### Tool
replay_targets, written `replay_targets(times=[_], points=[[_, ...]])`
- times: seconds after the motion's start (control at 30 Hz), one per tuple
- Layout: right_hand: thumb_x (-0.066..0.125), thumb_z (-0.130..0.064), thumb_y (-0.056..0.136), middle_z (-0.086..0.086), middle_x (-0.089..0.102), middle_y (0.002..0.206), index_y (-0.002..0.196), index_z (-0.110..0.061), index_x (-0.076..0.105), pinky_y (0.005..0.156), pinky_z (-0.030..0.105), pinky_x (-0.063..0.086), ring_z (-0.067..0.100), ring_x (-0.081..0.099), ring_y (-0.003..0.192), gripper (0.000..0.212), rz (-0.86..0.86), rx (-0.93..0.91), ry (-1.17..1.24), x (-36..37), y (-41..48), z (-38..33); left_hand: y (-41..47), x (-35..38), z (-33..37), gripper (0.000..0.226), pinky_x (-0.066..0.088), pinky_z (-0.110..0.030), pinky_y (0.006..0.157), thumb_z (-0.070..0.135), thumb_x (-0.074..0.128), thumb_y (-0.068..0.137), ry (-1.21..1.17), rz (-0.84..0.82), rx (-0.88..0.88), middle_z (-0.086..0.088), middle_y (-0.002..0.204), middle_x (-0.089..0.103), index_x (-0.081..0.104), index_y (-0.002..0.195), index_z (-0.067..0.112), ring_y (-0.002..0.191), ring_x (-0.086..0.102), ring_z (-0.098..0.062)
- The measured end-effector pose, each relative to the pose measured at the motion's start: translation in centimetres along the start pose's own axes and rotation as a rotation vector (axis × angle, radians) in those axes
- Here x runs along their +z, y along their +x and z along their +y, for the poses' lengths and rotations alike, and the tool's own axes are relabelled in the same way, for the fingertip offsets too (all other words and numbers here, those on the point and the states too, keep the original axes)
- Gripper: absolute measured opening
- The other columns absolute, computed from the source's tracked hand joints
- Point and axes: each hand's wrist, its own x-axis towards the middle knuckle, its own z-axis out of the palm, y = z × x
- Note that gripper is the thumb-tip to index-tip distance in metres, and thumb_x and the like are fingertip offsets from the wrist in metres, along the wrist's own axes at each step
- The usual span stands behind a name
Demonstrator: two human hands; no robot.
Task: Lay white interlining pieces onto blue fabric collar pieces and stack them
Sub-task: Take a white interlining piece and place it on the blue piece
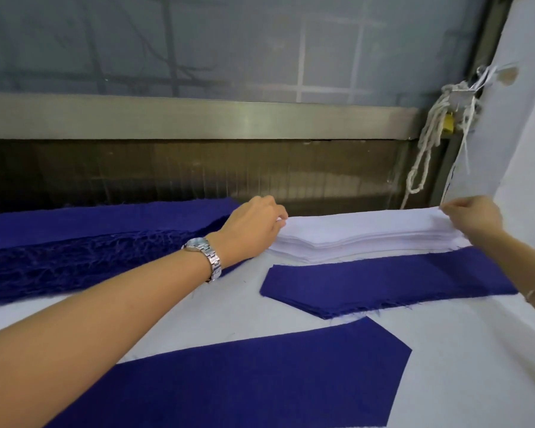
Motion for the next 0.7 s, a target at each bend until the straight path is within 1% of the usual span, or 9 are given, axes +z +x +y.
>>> replay_targets(times=[0.07, 0.13, 0.2, 0.23, 0.3, 0.4, 0.53, 0.6, 0.7], points=[[0.060, -0.017, 0.098, 0.025, 0.068, 0.114, 0.109, 0.002, 0.074, 0.094, 0.047, 0.047, 0.045, 0.061, 0.107, 0.026, 0.002, 0.001, -0.068, 0.0, 0.8, 0.9, 1.0, 0.8, 0.0, 0.026, 0.051, -0.042, 0.083, 0.009, 0.044, 0.104, 0.044, -0.042, -0.010, -0.006, 0.111, 0.060, 0.069, 0.110, 0.009, 0.102, 0.058, -0.025], [0.057, -0.013, 0.097, 0.023, 0.066, 0.102, 0.091, -0.001, 0.072, 0.087, 0.043, 0.046, 0.043, 0.061, 0.100, 0.020, 0.001, 0.019, -0.123, 0.0, 1.4, 1.5, 1.8, 1.6, 0.0, 0.024, 0.050, -0.041, 0.082, -0.002, 0.045, 0.100, 0.044, -0.070, -0.033, -0.008, 0.106, 0.060, 0.068, 0.102, 0.006, 0.097, 0.058, -0.026], [0.054, -0.010, 0.095, 0.022, 0.062, 0.092, 0.073, -0.007, 0.065, 0.079, 0.038, 0.042, 0.043, 0.061, 0.095, 0.024, 0.019, 0.031, -0.172, 0.2, 2.0, 1.9, 2.3, 2.0, 0.0, 0.024, 0.051, -0.041, 0.083, -0.004, 0.047, 0.098, 0.003, -0.068, -0.062, -0.009, 0.107, 0.061, 0.069, 0.101, 0.004, 0.096, 0.059, -0.024], [0.054, -0.010, 0.095, 0.023, 0.064, 0.093, 0.075, -0.007, 0.067, 0.079, 0.037, 0.042, 0.044, 0.062, 0.096, 0.024, 0.027, 0.038, -0.194, 0.3, 2.3, 2.1, 2.5, 2.1, 0.0, 0.021, 0.051, -0.041, 0.083, -0.001, 0.049, 0.098, -0.025, -0.061, -0.082, -0.008, 0.107, 0.062, 0.070, 0.101, 0.004, 0.096, 0.060, -0.024], [0.055, -0.012, 0.095, 0.026, 0.069, 0.102, 0.093, -0.003, 0.075, 0.082, 0.038, 0.046, 0.045, 0.063, 0.100, 0.022, 0.044, 0.042, -0.229, 0.5, 2.9, 2.4, 2.8, 2.1, 0.1, 0.016, 0.052, -0.042, 0.084, 0.011, 0.056, 0.099, -0.083, -0.042, -0.109, -0.006, 0.105, 0.064, 0.072, 0.100, 0.006, 0.093, 0.062, -0.022], [0.058, -0.018, 0.096, 0.026, 0.069, 0.111, 0.106, -0.006, 0.077, 0.088, 0.041, 0.050, 0.046, 0.061, 0.105, 0.025, 0.059, 0.028, -0.294, 0.6, 3.5, 2.6, 3.0, 2.2, 0.0, 0.017, 0.054, -0.037, 0.082, 0.022, 0.064, 0.096, -0.150, -0.022, -0.121, -0.001, 0.098, 0.065, 0.074, 0.096, 0.009, 0.086, 0.062, -0.017], [0.062, -0.022, 0.096, 0.027, 0.068, 0.109, 0.105, -0.003, 0.077, 0.086, 0.043, 0.050, 0.047, 0.057, 0.109, 0.026, 0.066, 0.010, -0.348, 1.0, 4.2, 2.7, 3.3, 2.6, -0.3, 0.016, 0.045, -0.029, 0.070, 0.022, 0.067, 0.094, -0.183, -0.001, -0.137, 0.001, 0.087, 0.063, 0.075, 0.093, 0.009, 0.076, 0.057, -0.013], [0.064, -0.023, 0.095, 0.027, 0.067, 0.111, 0.104, -0.002, 0.076, 0.088, 0.044, 0.049, 0.047, 0.056, 0.111, 0.026, 0.065, 0.023, -0.364, 1.1, 4.4, 2.6, 3.4, 2.8, -0.4, 0.014, 0.043, -0.027, 0.070, 0.023, 0.068, 0.093, -0.189, 0.009, -0.141, 0.000, 0.087, 0.065, 0.074, 0.093, 0.010, 0.076, 0.058, -0.013], [0.065, -0.020, 0.094, 0.027, 0.067, 0.112, 0.105, -0.001, 0.075, 0.089, 0.044, 0.050, 0.047, 0.058, 0.109, 0.025, 0.070, 0.028, -0.378, 1.3, 4.6, 2.6, 3.4, 3.1, -0.5, 0.012, 0.048, -0.026, 0.072, 0.023, 0.070, 0.092, -0.227, 0.025, -0.140, -0.001, 0.088, 0.067, 0.074, 0.092, 0.012, 0.080, 0.062, -0.014]])
